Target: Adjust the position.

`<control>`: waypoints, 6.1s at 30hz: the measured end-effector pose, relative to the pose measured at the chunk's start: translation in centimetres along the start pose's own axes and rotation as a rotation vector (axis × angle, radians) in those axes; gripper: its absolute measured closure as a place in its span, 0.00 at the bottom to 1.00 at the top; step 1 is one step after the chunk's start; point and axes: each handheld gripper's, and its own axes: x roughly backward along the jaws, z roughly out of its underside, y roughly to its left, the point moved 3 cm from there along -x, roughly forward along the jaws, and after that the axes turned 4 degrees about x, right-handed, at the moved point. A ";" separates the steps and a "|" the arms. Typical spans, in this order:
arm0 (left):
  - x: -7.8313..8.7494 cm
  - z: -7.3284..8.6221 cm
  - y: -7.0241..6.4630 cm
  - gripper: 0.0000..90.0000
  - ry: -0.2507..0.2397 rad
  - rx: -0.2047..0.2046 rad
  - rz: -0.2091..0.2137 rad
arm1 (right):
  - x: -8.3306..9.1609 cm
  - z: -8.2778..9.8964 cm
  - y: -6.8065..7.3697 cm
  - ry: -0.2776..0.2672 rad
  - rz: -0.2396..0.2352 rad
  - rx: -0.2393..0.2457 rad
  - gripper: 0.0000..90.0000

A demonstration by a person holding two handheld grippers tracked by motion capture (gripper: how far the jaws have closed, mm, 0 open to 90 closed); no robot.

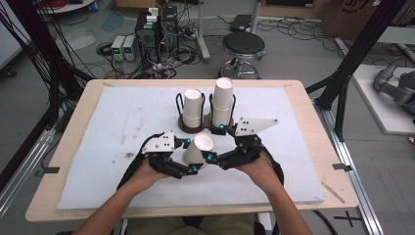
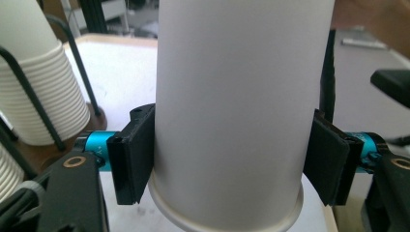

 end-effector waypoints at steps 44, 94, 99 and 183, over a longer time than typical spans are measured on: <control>-0.9 -3.0 -0.7 0.32 0.511 -0.211 0.036 | -2.6 1.4 -0.2 0.346 -0.155 0.214 0.31; 2.9 1.2 -0.1 0.18 -0.175 0.042 0.089 | 0.9 4.1 -0.5 0.068 -0.171 0.070 0.39; 2.4 0.8 -0.4 0.18 -0.193 0.035 0.116 | 0.9 3.9 -0.6 0.038 -0.185 0.062 0.39; 2.1 -6.4 0.6 0.33 0.399 -0.182 -0.019 | -2.4 0.8 -0.4 0.357 -0.040 0.292 0.22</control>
